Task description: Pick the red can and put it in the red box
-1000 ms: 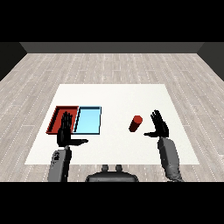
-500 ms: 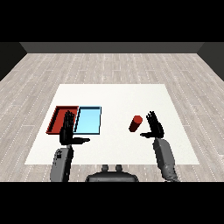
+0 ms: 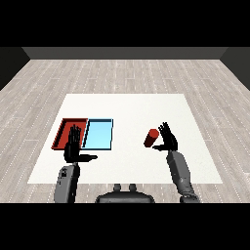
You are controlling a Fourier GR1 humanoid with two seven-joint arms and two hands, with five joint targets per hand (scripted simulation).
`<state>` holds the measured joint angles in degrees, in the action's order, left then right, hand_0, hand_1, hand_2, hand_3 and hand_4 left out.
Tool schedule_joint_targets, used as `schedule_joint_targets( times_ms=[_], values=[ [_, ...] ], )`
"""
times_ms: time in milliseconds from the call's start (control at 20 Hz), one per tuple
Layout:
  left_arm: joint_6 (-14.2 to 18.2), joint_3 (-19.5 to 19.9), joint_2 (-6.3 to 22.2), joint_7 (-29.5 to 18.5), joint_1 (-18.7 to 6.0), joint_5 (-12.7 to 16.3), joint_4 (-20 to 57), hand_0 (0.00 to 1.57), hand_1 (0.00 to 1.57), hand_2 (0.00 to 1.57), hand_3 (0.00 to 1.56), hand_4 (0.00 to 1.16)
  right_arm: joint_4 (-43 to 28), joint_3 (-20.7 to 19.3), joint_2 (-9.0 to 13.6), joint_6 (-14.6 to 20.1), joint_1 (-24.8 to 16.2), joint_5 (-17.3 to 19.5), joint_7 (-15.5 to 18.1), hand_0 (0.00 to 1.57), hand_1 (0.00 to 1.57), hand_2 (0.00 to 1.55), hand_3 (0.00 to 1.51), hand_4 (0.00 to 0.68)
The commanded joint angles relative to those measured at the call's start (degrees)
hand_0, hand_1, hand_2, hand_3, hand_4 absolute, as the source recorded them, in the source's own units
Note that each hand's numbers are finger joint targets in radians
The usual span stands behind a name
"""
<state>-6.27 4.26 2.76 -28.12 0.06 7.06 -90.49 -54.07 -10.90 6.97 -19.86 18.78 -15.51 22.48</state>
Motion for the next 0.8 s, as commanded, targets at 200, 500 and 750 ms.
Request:
schedule_joint_targets(
  times_ms=[200, 500, 750],
  values=[
    [-1.1, 0.4, 0.7, 3.1, 1.1, 2.0, -4.4, 0.00, 0.00, 0.00, 0.00, 0.00, -2.6, 2.1, -0.5, 1.5, -1.7, 0.4, -1.7, 0.00, 0.00, 0.00, 0.00, 0.000],
    [1.8, -3.3, -2.5, -0.1, 4.6, -2.6, -3.9, 0.00, 0.00, 0.00, 0.00, 0.00, 7.9, 1.8, -2.2, 3.9, 3.7, 2.4, 4.3, 0.00, 0.00, 0.00, 0.00, 0.000],
    [-1.7, 2.1, 1.1, 0.8, -2.7, 2.7, 2.0, 0.00, 0.00, 0.00, 0.00, 0.00, 13.9, 0.6, -0.6, 3.5, 7.6, 2.1, 4.4, 0.00, 0.00, 0.00, 0.00, 0.000]
  ],
)
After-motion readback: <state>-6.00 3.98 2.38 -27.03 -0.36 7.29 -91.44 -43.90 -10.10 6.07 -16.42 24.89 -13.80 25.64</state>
